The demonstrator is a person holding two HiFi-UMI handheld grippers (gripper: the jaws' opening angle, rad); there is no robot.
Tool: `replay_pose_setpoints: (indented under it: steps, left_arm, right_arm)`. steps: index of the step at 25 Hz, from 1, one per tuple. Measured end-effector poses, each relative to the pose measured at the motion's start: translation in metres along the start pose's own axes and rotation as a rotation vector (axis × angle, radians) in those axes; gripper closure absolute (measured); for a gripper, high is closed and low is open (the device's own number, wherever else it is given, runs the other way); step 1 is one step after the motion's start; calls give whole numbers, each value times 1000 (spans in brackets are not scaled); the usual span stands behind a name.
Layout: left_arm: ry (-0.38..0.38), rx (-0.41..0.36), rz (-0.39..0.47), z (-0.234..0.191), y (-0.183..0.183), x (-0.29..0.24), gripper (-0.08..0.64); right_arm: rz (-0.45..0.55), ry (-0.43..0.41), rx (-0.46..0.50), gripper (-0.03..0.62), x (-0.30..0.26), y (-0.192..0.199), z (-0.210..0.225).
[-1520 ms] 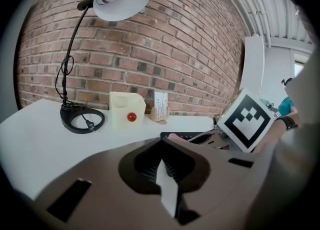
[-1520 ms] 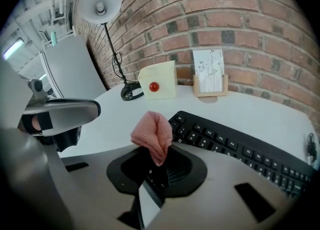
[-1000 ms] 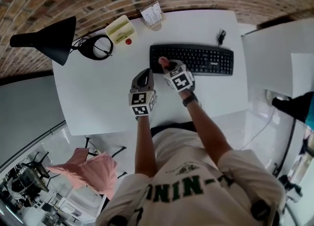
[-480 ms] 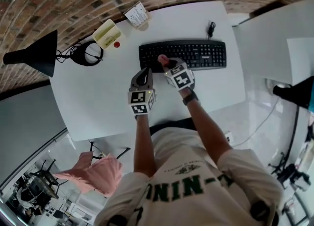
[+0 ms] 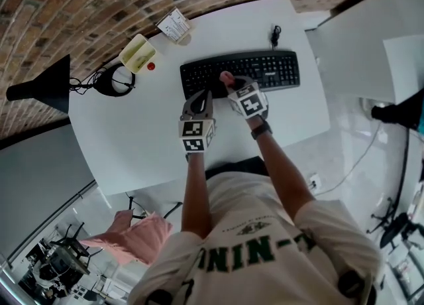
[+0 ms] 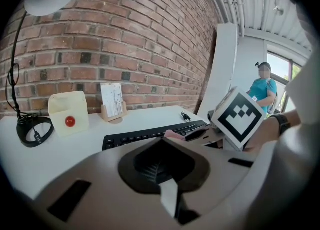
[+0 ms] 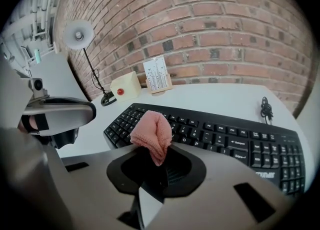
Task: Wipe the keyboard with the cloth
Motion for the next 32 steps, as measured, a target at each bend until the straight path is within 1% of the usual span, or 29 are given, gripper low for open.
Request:
replay_pose_setpoints:
  steps: [5, 8, 12, 18, 22, 25, 29, 32]
  left_arm:
    - [29, -18, 6, 12, -7, -6, 558]
    - [39, -19, 11, 16, -11, -10, 558]
    - [48, -17, 16, 21, -18, -16, 558]
    - [77, -25, 10, 33, -26, -24, 558]
    - [101, -32, 16, 45, -31, -32, 558]
    - [123, -40, 20, 55, -36, -38, 558]
    - [147, -43, 33, 65, -44, -44, 558]
    - [162, -43, 43, 72, -48, -45, 558]
  right_arm:
    - [22, 12, -32, 560, 10, 2, 19]
    - [26, 0, -63, 560, 16, 3, 27]
    - [37, 31, -88, 560, 27, 6, 41]
    - [58, 103, -62, 560, 38, 17, 70]
    - [65, 99, -94, 560, 50, 21, 81]
    - [78, 137, -105, 560, 60, 21, 96]
    - [82, 183, -85, 560, 71, 27, 119]
    - [83, 243, -69, 560, 83, 32, 138]
Point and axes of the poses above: the fingertips, and each gripper's own axes: x backward along the fingers, z to its right, y out of its underside, the point moved 10 cm from there along x, backward along the fingers, and after that the axes turned 13 degrees about -x, right-handed, at the moved point
